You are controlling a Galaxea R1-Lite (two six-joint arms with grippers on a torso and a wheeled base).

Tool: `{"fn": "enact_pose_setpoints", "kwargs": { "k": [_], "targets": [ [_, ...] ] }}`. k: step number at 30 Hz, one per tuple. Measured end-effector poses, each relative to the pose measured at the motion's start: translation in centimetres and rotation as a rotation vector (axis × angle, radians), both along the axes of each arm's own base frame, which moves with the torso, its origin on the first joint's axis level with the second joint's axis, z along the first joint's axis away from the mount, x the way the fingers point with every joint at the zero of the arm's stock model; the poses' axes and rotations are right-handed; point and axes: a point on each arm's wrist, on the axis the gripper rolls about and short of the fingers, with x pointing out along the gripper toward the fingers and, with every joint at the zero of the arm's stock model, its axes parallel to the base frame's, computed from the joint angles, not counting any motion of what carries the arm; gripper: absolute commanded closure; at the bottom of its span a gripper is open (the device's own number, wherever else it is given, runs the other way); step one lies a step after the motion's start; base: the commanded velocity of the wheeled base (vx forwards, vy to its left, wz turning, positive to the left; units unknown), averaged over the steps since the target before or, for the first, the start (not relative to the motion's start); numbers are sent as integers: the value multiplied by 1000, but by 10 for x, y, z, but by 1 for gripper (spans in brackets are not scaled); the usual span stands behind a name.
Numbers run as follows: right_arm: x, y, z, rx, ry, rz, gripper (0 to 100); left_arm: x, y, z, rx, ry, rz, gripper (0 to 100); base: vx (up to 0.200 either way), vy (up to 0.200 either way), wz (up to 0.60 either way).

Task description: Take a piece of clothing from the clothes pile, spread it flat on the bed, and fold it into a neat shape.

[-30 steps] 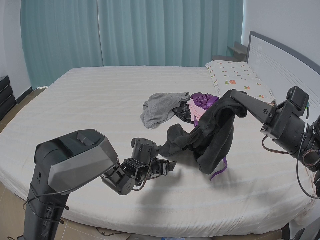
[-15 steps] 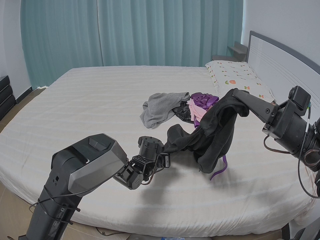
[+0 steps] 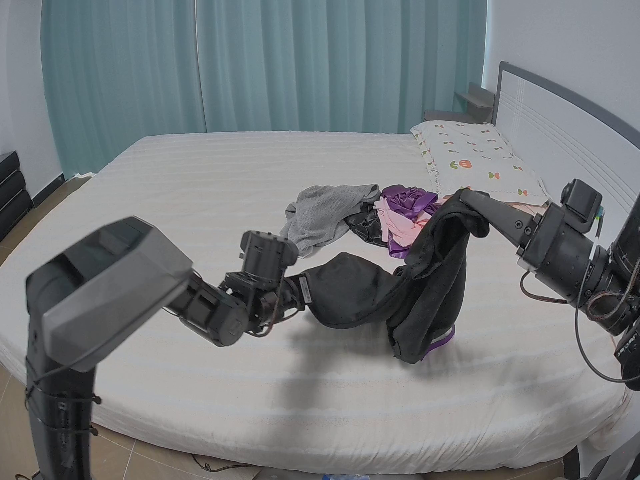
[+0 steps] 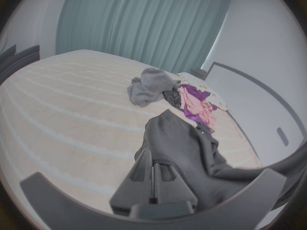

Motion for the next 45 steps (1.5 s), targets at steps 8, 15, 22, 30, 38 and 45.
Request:
{"fn": "enact_pose_setpoints", "kwargs": {
  "k": [8, 15, 22, 30, 38, 45],
  "targets": [
    [30, 1, -12, -15, 48, -59, 100, -42, 35, 90, -104, 56, -10, 100, 0, 0, 0],
    [64, -1, 10, 38, -27, -152, 100, -79, 66, 161, -205, -26, -10, 100, 0, 0, 0],
    [72, -5, 6, 50, -3, -170, 100, -100, 86, 171, -233, -6, -16, 100, 0, 0, 0],
    [67, 5, -46, 27, 223, -125, 100, -122, 89, 134, -306, 135, -10, 100, 0, 0, 0],
    [68, 11, -83, -27, 362, -123, 100, -139, 81, 95, -328, 170, -22, 100, 0, 0, 0],
    [64, 9, -99, -59, 421, -148, 100, -147, 77, 80, -318, 220, -24, 100, 0, 0, 0]
  ]
}}
